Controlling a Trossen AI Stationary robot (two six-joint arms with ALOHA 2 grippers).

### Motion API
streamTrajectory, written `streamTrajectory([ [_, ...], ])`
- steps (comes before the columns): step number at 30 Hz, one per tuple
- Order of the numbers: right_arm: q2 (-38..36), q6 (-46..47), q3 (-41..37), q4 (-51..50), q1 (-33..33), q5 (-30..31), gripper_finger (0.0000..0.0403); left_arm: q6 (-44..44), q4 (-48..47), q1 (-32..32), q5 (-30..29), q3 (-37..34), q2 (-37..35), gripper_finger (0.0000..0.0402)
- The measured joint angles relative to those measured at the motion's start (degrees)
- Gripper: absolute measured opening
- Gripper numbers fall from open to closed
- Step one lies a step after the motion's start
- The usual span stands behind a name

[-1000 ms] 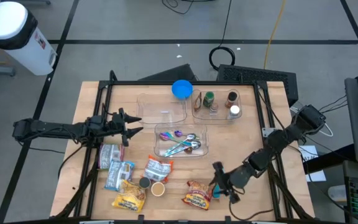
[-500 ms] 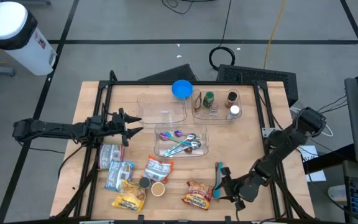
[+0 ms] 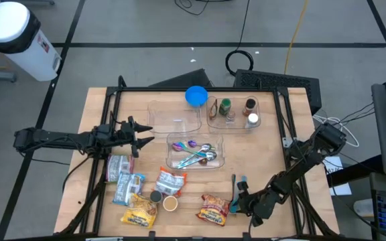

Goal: Pick & Place Food Item
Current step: Put the blue spoon into the bottom transparent bin

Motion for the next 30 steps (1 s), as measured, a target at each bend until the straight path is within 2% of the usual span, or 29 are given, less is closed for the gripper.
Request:
streamTrajectory([
  [12, -1.61, -0.65, 0.02, -0.14, -0.04, -1.6, 0.0008, 0.0, 0.0, 0.02, 0.0, 0.0, 0.01, 0.0241],
  [18, -7.49, -1.29, -0.12, -0.69, 0.07, -1.32, 0.0004, 0.0, 0.0, 0.01, 0.0, 0.01, 0.01, 0.0241],
  [25, -14.01, -8.0, -0.11, 1.96, -2.38, 7.72, 0.0002, -0.01, 0.0, 0.0, 0.0, 0.02, 0.02, 0.0241],
  [30, -15.88, -18.97, -0.11, 10.15, -7.59, 11.77, 0.0003, 0.0, 0.0, 0.0, 0.0, 0.0, 0.02, 0.0241],
])
